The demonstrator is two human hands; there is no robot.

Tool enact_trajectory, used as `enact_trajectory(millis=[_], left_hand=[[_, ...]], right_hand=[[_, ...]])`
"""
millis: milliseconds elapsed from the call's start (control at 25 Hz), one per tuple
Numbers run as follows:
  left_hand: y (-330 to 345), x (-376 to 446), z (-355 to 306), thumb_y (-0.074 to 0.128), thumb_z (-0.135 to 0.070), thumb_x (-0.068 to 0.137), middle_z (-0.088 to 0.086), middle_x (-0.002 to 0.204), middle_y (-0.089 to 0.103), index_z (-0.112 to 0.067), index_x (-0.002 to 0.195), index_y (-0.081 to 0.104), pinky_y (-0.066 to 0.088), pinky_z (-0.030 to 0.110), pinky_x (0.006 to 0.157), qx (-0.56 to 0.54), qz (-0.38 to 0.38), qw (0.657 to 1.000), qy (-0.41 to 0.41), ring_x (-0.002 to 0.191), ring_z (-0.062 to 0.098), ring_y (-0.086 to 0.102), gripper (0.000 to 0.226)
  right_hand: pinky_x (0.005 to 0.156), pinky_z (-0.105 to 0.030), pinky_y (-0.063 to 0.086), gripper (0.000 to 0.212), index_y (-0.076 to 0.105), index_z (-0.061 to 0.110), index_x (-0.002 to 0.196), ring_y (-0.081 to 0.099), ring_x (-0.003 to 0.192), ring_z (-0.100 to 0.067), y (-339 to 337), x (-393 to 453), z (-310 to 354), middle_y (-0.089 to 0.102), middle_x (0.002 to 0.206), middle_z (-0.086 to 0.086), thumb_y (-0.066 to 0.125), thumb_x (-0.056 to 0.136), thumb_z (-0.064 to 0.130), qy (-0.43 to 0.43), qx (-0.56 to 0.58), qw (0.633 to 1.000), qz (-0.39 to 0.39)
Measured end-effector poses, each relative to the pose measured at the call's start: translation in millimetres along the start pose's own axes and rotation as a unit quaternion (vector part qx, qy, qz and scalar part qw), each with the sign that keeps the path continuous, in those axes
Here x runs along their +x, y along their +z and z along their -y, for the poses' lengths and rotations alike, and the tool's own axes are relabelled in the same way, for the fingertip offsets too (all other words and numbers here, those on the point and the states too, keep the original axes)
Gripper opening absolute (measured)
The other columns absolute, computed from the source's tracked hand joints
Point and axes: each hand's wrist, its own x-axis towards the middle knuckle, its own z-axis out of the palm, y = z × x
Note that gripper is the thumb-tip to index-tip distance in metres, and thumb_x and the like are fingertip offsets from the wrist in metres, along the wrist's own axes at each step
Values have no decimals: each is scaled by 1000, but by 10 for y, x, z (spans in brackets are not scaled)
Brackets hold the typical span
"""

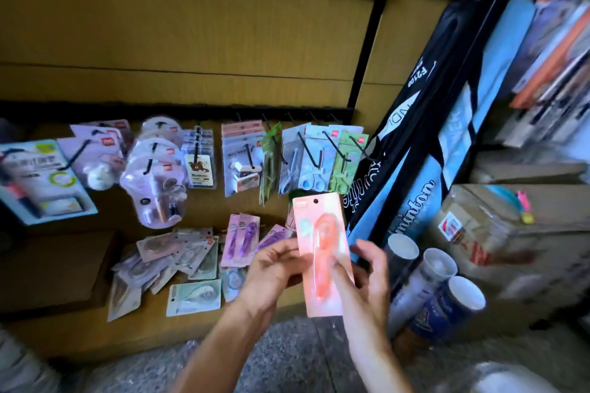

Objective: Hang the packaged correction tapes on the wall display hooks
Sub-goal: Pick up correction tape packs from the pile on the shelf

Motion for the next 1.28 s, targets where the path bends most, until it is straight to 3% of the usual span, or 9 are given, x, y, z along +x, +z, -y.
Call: enact_trajectory(millis=[240,360,560,680,800,920,1040,1160,1280], left_hand=[[608,-21,-839,64,-2,91,16,95,77,-4,104,73,56,29,59,38,24,991,126,72,22,71,16],[1005,116,-1317,62,3,90,20,92,76,2,97,72,57,31,70,37,40,984,168,75,24,68,12],[1560,297,-1905,64,4,89,21,93,76,-4,88,74,56,43,85,65,51,968,236,81,28,69,13],[1733,410,-2114,64,3,90,21,94,76,-4,92,74,59,42,84,69,50,964,251,80,28,71,12],[1801,513,-2265,64,4,89,16,92,77,-5,91,73,60,40,84,91,41,960,260,82,27,72,14],[1886,634,-2367,61,10,88,9,82,78,-8,89,72,62,31,68,99,35,965,238,74,22,74,21],[1943,732,-2389,60,10,88,6,80,78,-8,94,72,57,22,56,121,20,964,237,68,15,72,22],[1959,831,-2352,62,11,87,14,93,77,-5,101,71,62,29,71,118,18,964,240,79,22,73,23],[1916,878,-2286,61,12,87,12,88,75,-6,99,71,62,36,80,115,39,961,249,82,25,72,23]], right_hand=[[68,-20,56,20,72,8,101,72,82,-14,68,457,920,78,93,-9,71,81,11,-5,52,994,100],[80,-33,58,27,71,9,104,72,87,-17,47,842,1409,77,97,-8,70,79,18,-50,85,991,94],[80,-30,57,27,70,14,106,72,92,-16,-17,1426,2043,77,100,-4,69,82,24,-122,89,984,95],[92,-40,53,29,70,15,109,71,102,-23,-6,1669,2213,76,105,-5,70,83,27,-131,93,982,100],[85,-40,57,21,71,13,107,72,95,-24,77,1867,2305,77,100,-7,69,87,21,-112,99,985,92],[72,-38,59,21,70,6,107,72,80,-24,143,2080,2366,76,96,-13,69,89,15,-74,119,987,79],[79,-48,58,23,66,7,106,72,86,-29,155,2219,2350,75,98,-15,73,86,16,-73,114,989,58],[83,-49,57,26,64,6,109,71,91,-31,122,2279,2298,74,102,-16,73,86,16,-92,110,989,38],[75,-42,59,25,64,7,109,72,86,-27,79,2301,2242,75,100,-15,72,87,17,-97,92,990,48]])
